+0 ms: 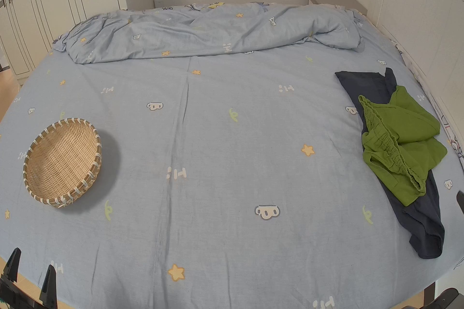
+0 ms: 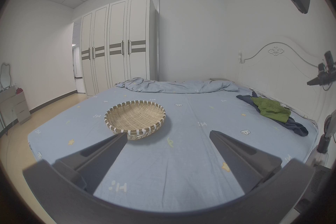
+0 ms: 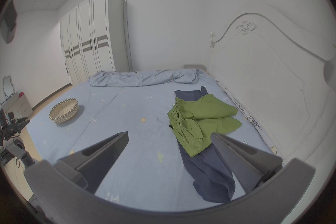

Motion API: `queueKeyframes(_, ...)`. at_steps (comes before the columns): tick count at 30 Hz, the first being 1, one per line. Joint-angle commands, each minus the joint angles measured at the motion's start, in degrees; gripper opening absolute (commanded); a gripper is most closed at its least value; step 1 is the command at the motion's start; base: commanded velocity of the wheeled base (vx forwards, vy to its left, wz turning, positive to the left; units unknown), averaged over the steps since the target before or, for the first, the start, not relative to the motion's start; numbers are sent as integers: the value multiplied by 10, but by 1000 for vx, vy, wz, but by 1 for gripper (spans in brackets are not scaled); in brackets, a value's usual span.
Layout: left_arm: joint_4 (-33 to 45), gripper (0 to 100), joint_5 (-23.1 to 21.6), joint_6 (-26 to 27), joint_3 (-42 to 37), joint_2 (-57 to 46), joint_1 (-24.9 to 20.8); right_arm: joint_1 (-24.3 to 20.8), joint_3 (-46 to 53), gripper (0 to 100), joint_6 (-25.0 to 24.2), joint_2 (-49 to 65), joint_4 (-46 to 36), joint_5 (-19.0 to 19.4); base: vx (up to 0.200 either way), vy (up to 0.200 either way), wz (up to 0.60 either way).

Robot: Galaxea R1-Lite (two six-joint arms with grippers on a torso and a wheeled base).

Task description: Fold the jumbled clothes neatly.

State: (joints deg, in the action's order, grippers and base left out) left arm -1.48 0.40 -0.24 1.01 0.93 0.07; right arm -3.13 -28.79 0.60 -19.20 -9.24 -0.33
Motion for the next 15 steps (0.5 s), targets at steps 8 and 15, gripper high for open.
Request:
queueKeyframes(8,0,100,0,0,-10,-9,0,-4,-325,100,33,-639,26,-6,0,0,0)
queueKeyframes(15,0,100,0,0,-10,-9,0,-2,-363,100,28,-734,47,-42,0,0,0)
